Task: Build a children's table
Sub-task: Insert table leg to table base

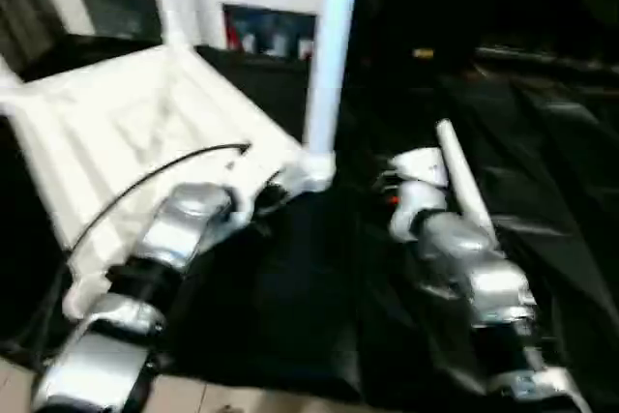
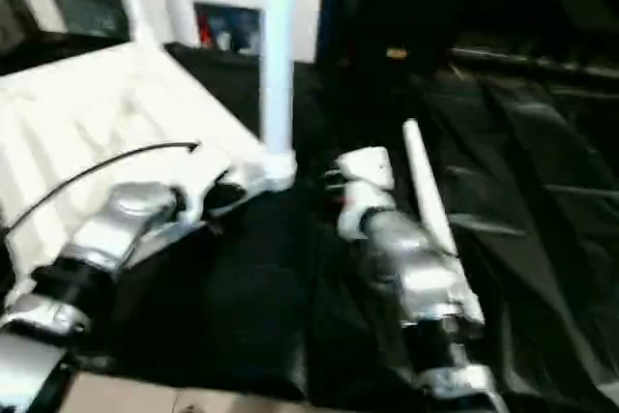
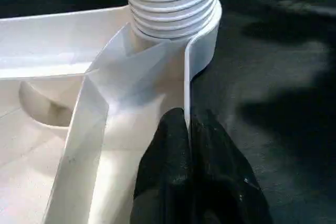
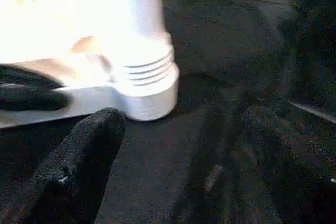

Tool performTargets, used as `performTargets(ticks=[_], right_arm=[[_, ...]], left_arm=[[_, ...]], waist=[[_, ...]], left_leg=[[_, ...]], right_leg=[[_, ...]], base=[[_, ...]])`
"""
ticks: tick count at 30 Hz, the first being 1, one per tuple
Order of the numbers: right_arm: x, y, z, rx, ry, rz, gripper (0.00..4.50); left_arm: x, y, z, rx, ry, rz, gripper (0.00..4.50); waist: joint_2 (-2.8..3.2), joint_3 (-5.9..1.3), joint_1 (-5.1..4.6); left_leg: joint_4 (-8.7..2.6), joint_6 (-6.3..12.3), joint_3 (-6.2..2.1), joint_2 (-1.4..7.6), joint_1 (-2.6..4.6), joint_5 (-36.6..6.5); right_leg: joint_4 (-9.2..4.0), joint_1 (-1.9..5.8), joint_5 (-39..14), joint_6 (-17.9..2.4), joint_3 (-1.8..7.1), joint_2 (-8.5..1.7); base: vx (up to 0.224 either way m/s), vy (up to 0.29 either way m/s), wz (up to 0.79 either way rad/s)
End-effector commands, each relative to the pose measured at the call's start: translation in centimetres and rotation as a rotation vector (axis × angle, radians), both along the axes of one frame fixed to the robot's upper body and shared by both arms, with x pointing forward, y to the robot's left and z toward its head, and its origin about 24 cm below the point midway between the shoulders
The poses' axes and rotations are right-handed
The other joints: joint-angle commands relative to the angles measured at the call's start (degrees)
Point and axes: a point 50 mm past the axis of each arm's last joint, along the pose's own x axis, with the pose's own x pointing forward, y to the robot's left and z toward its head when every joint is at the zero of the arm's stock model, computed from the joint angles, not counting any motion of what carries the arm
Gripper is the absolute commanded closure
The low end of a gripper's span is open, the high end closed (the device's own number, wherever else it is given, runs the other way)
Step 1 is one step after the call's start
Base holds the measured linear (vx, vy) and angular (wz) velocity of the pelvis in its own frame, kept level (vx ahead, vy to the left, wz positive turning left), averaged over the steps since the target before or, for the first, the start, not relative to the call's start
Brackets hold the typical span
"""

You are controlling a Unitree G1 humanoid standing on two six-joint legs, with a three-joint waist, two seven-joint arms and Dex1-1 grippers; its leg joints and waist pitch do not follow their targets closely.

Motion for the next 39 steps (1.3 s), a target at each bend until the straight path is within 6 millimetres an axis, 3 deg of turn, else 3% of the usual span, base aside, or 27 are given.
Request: performTargets(ticks=[1, 2, 3, 4, 5, 6, 7, 8, 9, 10, 11, 12, 13, 14, 15, 16, 17, 18, 19, 20, 21, 22, 24, 26, 29, 34, 39], right_arm=[[-0.1, -1.3, -0.3, -0.042, 0.011, -0.021, 0.52], [-0.1, -1.2, -0.3, -0.048, 0.012, -0.016, 0.52], [-0.1, -1.2, -0.3, -0.052, 0.012, -0.013, 0.52], [-0.1, -1.2, -0.3, -0.061, 0.006, -0.01, 0.52], [-0.1, -1.2, -0.3, -0.056, 0.002, -0.017, 0.52], [-0.1, -1.2, -0.1, -0.049, -0.007, -0.02, 0.52], [0.0, -1.1, -0.1, -0.044, -0.014, -0.021, 0.52], [0.0, -1.2, 0.1, -0.019, -0.01, -0.033, 0.52], [0.1, -1.3, 0.2, -0.013, -0.014, -0.031, 0.52], [0.1, -1.4, 0.3, -0.011, -0.015, -0.029, 0.52], [0.1, -1.4, 0.3, -0.014, -0.024, -0.021, 0.52], [0.0, -1.4, 0.4, -0.02, -0.031, -0.013, 0.52], [-0.1, -1.5, 0.7, -0.017, -0.055, 0.014, 0.52], [-0.2, -1.6, 0.9, -0.019, -0.075, 0.034, 0.52], [-0.2, -1.6, 1.0, -0.024, -0.088, 0.047, 0.52], [-0.4, -1.7, 1.2, -0.02, -0.103, 0.076, 0.52], [-0.4, -1.7, 1.3, -0.018, -0.106, 0.082, 0.52], [-0.4, -1.7, 1.3, -0.018, -0.106, 0.082, 0.52], [-0.9, -1.9, 1.4, 0.017, -0.095, 0.154, 0.52], [-1.1, -1.9, 1.5, 0.016, -0.092, 0.18, 0.33], [-1.1, -2.1, 1.4, 0.009, -0.092, 0.199, 0.22], [-1.2, -2.2, 1.4, 0.006, -0.088, 0.215, 0.15], [-1.4, -2.6, 1.3, 0.003, -0.083, 0.269, 0.05], [-1.7, -2.7, 1.3, -0.004, -0.079, 0.318, 0.05], [-2.3, -2.8, 1.3, -0.031, -0.062, 0.392, 0.05], [-2.6, -3.1, 0.7, -0.092, -0.043, 0.425, 0.05], [-2.0, -3.1, 0.4, -0.146, -0.067, 0.393, 0.05]], left_arm=[[0.6, -1.0, 1.9, -0.042, -0.086, -0.023, 4.5], [0.6, -1.0, 1.9, -0.042, -0.086, -0.023, 4.5], [0.6, -1.0, 1.9, -0.042, -0.086, -0.023, 4.5], [0.6, -1.0, 1.9, -0.04, -0.087, -0.027, 4.5], [0.6, -1.1, 1.9, -0.039, -0.086, -0.032, 4.5], [0.5, -1.1, 1.9, -0.04, -0.087, -0.039, 4.5], [0.5, -1.1, 1.9, -0.04, -0.088, -0.043, 4.5], [0.5, -1.2, 2.0, -0.041, -0.092, -0.051, 4.5], [0.4, -1.2, 2.0, -0.048, -0.091, -0.062, 4.5], [0.4, -1.3, 2.0, -0.053, -0.09, -0.07, 4.5], [0.3, -1.3, 2.0, -0.054, -0.088, -0.081, 4.5], [0.3, -1.4, 2.0, -0.054, -0.087, -0.088, 4.5], [-0.1, -1.6, 2.1, -0.076, -0.089, -0.133, 4.5], [-0.3, -1.6, 2.2, -0.088, -0.094, -0.156, 4.5], [-0.3, -1.6, 2.2, -0.089, -0.096, -0.163, 4.5], [-0.5, -1.7, 2.3, -0.094, -0.096, -0.195, 4.5], [-0.5, -1.7, 2.3, -0.096, -0.095, -0.204, 4.5], [-0.5, -1.7, 2.3, -0.096, -0.095, -0.204, 4.5], [-1.2, -1.9, 2.2, -0.075, -0.08, -0.295, 4.5], [-1.5, -1.9, 2.1, -0.059, -0.075, -0.337, 4.5], [-1.8, -1.9, 2.0, -0.046, -0.067, -0.374, 4.5], [-1.9, -2.0, 2.0, -0.042, -0.066, -0.391, 4.5], [-2.1, -2.0, 1.9, -0.041, -0.061, -0.415, 4.5], [-2.4, -2.1, 1.8, -0.035, -0.05, -0.457, 4.5], [-2.7, -2.2, 1.8, -0.041, -0.035, -0.499, 4.5], [-3.0, -2.1, 1.8, -0.04, -0.029, -0.524, 4.5], [-3.5, -2.4, 2.0, -0.06, -0.017, -0.568, 4.5]], waist=[[0.46, -4.47, -2.08], [-2.31, -4.83, -0.82], [-3.77, -4.88, 0.89], [-3.25, -5.37, 3.37], [-3.19, -4.88, 3.02], [-1.71, -4.52, 2.82], [-0.72, -4.52, 2.87], [2.03, -4.81, 2.53], [3.42, -5.19, -0.21], [3.48, -5.8, -1.34], [2.28, -6.49, -1.3], [1.78, -6.59, -1.33], [0.31, -6.68, -0.89], [-2.7, -6.48, 0.25], [-3.43, -6.63, 0.94], [-1.8, -6.22, 2.54], [-1.81, -6.08, 2.23], [-1.38, -5.84, 2.23], [-0.89, -5.46, 1.98], [-0.75, -4.94, 1.85], [-0.54, -4.58, 1.84], [0.01, -3.6, 1.81], [0.09, -3.3, 1.94], [-0.07, -3.33, 2.59], [-0.27, -3.46, 2.63], [-0.53, -3.61, 2.76], [-0.55, -4.14, 2.92]], left_leg=[[-5.57, 27.74, -6.07, 8.77, 8.34, 13.5], [-2.21, 22.34, -0.73, 1.33, 2.13, 10.0], [1.04, 19.85, 1.56, -3.65, -2.98, 4.9], [6.07, 14.49, 0.26, -2.49, -8.52, 0.9], [5.83, 9.13, 0.22, -1.95, -9.23, 4.0], [3.69, 5.62, -0.06, -1.19, -7.33, 5.5], [0.4, 5.76, 0.51, -0.24, -7.75, 9.3], [-3.48, 8.27, 0.41, 2.21, -5.15, 12.9], [-4.6, 19.81, -5.22, 6.99, 1.84, 17.8], [-3.79, 26.14, -7.77, 9.24, 6.14, 22.9], [-2.35, 31.91, -8.73, 10.01, 6.63, 39.7], [-1.58, 32.6, -8.67, 9.83, 6.26, 49.8], [0.52, 29.58, -7.32, 7.1, 4.77, 61.9], [2.07, 21.13, -3.01, -0.25, -2.06, 50.7], [1.68, 18.57, -0.97, -3.09, -5.05, 42.8], [0.47, 12.84, 0.4, -2.29, -5.23, 24.3], [-1.4, 8.69, 0.81, -1.41, -4.94, 15.1], [-2.21, 7.51, 0.82, -0.79, -4.62, 12.3], [-3.23, 5.8, 1.07, -0.07, -4.35, 7.7], [-4.0, 5.29, 1.42, 0.85, -4.0, 2.8], [-4.43, 4.88, 1.73, 1.28, -3.62, 0.5], [-5.47, 2.03, 2.51, 2.49, -2.32, -9.4], [-5.73, -0.25, 3.07, 2.8, -1.44, -14.8], [-6.21, -2.46, 3.37, 3.05, -1.41, -16.5], [-6.58, -2.62, 3.19, 3.01, -2.26, -14.4], [-6.4, -2.09, 3.3, 2.83, -2.42, -13.9], [-6.04, -1.05, 3.52, 2.81, -3.0, -8.5]], right_leg=[[-0.67, -5.04, 2.5, -0.6, 3.15, -4.48], [-5.73, 1.63, 11.4, -3.5, 6.21, -6.02], [-7.66, 7.09, 12.3, -5.2, 9.35, -5.76], [-8.86, 11.47, 14.8, -6.3, 11.03, -11.54], [-8.69, 9.97, 19.8, -3.4, 7.4, -10.0], [-9.09, 8.43, 17.0, -5.0, 7.36, -8.56], [-9.23, 9.01, 12.9, -7.2, 5.24, -6.53], [-9.36, 8.36, 8.4, -5.2, 1.98, -4.76], [-2.19, 1.72, 5.8, -1.6, -0.36, -0.19], [-0.22, -3.07, 1.0, -0.5, 0.57, -0.92], [0.86, -5.24, 3.3, 2.8, 2.8, -2.62], [0.65, -6.32, 7.2, 5.2, 4.23, -3.53], [-2.06, -7.07, 17.0, 8.1, 7.64, -5.61], [-4.3, -3.04, 34.6, 7.5, 9.34, -6.28], [-3.35, -0.23, 44.6, 7.6, 8.88, -5.36], [-4.15, -0.13, 51.8, 4.2, 8.43, -6.18], [-4.23, 1.1, 50.0, 0.6, 7.13, -5.1], [-4.61, 1.05, 45.3, -1.1, 6.55, -4.81], [-5.35, 1.18, 33.0, -4.1, 6.02, -4.07], [-6.2, 0.86, 20.6, -6.7, 6.14, -3.91], [-6.66, 0.46, 15.6, -7.9, 6.25, -3.9], [-8.2, -0.43, -0.4, -9.6, 6.15, -4.0], [-9.06, -0.99, -8.0, -8.9, 6.03, -4.01], [-9.61, -0.95, -13.3, -6.2, 6.13, -4.41], [-9.39, -0.55, -11.7, -4.9, 6.07, -4.47], [-9.51, -0.8, -12.2, -4.8, 6.1, -4.56], [-8.73, -0.73, -4.9, -6.3, 6.09, -4.39]], base=[[0.048, -0.061, -0.09], [0.048, -0.061, -0.09], [0.045, -0.064, 0.07], [0.072, -0.065, 0.26], [0.072, -0.065, 0.26], [0.082, -0.05, 0.19], [0.094, -0.003, 0.06], [0.094, -0.003, 0.06], [0.135, 0.015, -0.06], [0.13, -0.011, -0.09], [0.13, -0.011, -0.09], [0.0, 0.0, 0.0], [-0.114, 0.058, -0.15], [-0.114, 0.058, -0.15], [-0.125, 0.037, 0.05], [-0.061, -0.048, 0.18], [-0.061, -0.048, 0.18], [-0.061, -0.077, 0.06], [-0.075, -0.054, -0.01], [-0.075, -0.054, -0.01], [-0.078, -0.025, 0.06], [-0.08, 0.0, 0.14], [-0.081, 0.005, 0.14], [-0.078, 0.014, 0.08], [-0.06, 0.019, 0.0], [0.0, 0.0, 0.0], [0.0, 0.0, 0.0]])
